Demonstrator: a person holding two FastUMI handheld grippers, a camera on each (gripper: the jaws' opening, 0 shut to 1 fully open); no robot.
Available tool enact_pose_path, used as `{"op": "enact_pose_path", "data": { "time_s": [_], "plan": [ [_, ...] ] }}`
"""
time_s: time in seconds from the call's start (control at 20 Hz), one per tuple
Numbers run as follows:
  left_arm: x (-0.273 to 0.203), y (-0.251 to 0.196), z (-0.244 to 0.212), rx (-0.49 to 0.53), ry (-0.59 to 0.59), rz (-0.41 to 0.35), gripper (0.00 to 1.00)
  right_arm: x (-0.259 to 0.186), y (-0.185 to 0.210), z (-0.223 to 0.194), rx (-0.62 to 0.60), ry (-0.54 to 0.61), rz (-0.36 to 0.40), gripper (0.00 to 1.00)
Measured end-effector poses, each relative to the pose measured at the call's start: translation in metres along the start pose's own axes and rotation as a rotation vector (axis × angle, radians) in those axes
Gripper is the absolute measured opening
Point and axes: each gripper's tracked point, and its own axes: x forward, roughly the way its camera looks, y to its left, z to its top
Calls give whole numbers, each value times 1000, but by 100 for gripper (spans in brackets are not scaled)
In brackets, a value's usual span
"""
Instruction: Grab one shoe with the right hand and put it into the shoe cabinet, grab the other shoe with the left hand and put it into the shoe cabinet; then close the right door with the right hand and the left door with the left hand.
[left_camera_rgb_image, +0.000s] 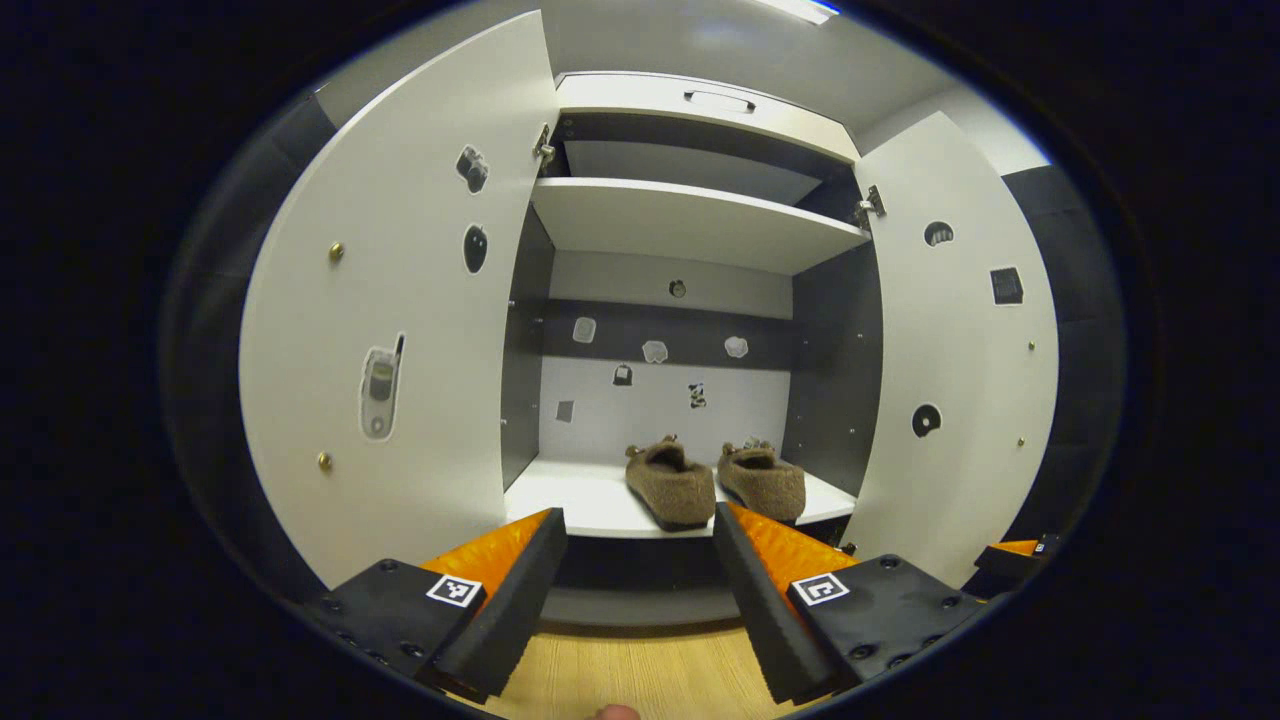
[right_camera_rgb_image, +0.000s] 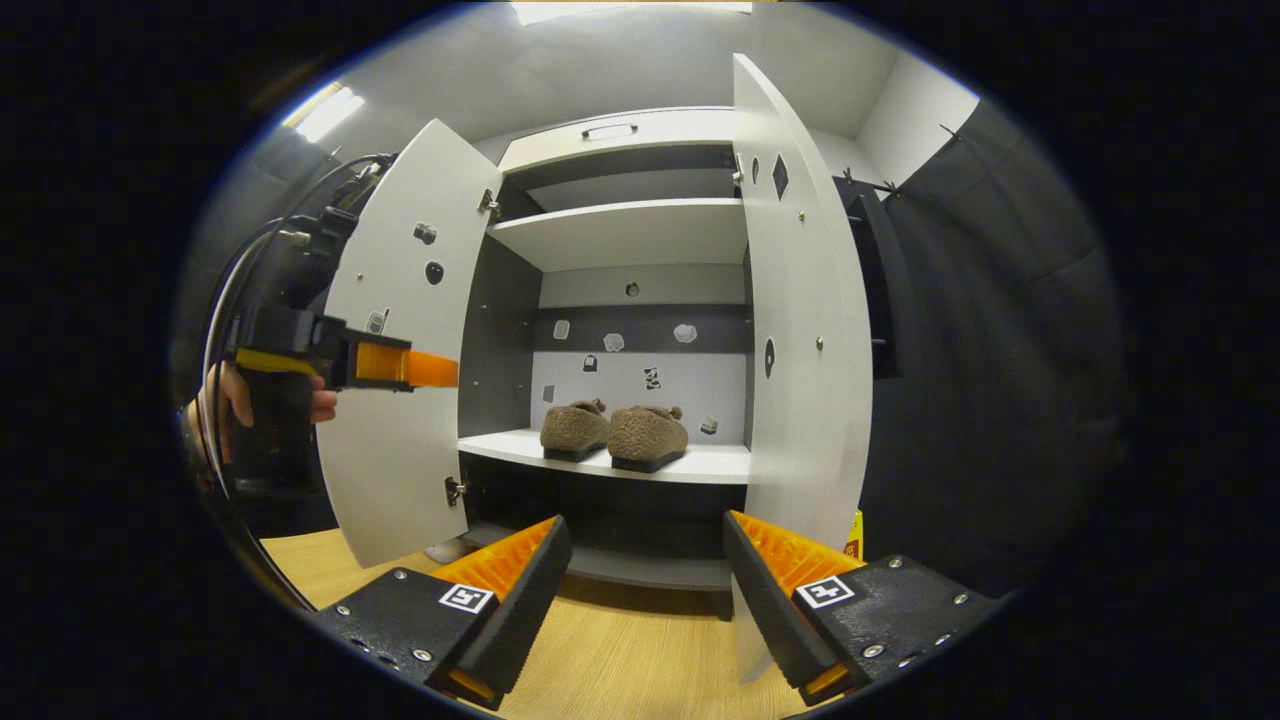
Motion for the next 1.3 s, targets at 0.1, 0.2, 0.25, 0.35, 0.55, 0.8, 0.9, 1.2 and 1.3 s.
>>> {"op": "enact_pose_path", "data": {
  "time_s": [0.1, 0.2, 0.25, 0.35, 0.55, 0.8, 0.9, 1.2, 1.3],
  "plan": [
    [-19, -1, -17, 2, 4, 13, 97, 0, 5, -6, 7, 15, 10, 94],
    [-33, -3, -31, -18, -4, 21, 97, -4, 10, -11, 4, 29, 15, 94],
    [-38, -6, -38, -40, 3, 14, 96, -5, 11, -12, 0, 32, 14, 94],
    [-44, -10, -50, -53, 21, 5, 97, -5, 14, -11, 4, 32, 17, 94],
    [-53, -3, -44, -16, -44, 34, 97, -12, -2, 14, 28, -19, -12, 94],
    [-59, -4, -45, 18, -80, 26, 97, -33, -97, 82, -42, -79, -196, 94],
    [-62, -9, -45, 20, -92, 8, 94, -39, -139, 118, -47, -120, -278, 94],
    [-65, -8, -51, 3, -87, -5, 97, -12, -217, 174, -74, -153, -396, 94],
    [-67, -4, -53, 5, -82, -1, 97, 2, -229, 179, -91, -144, -423, 98]
  ]
}}
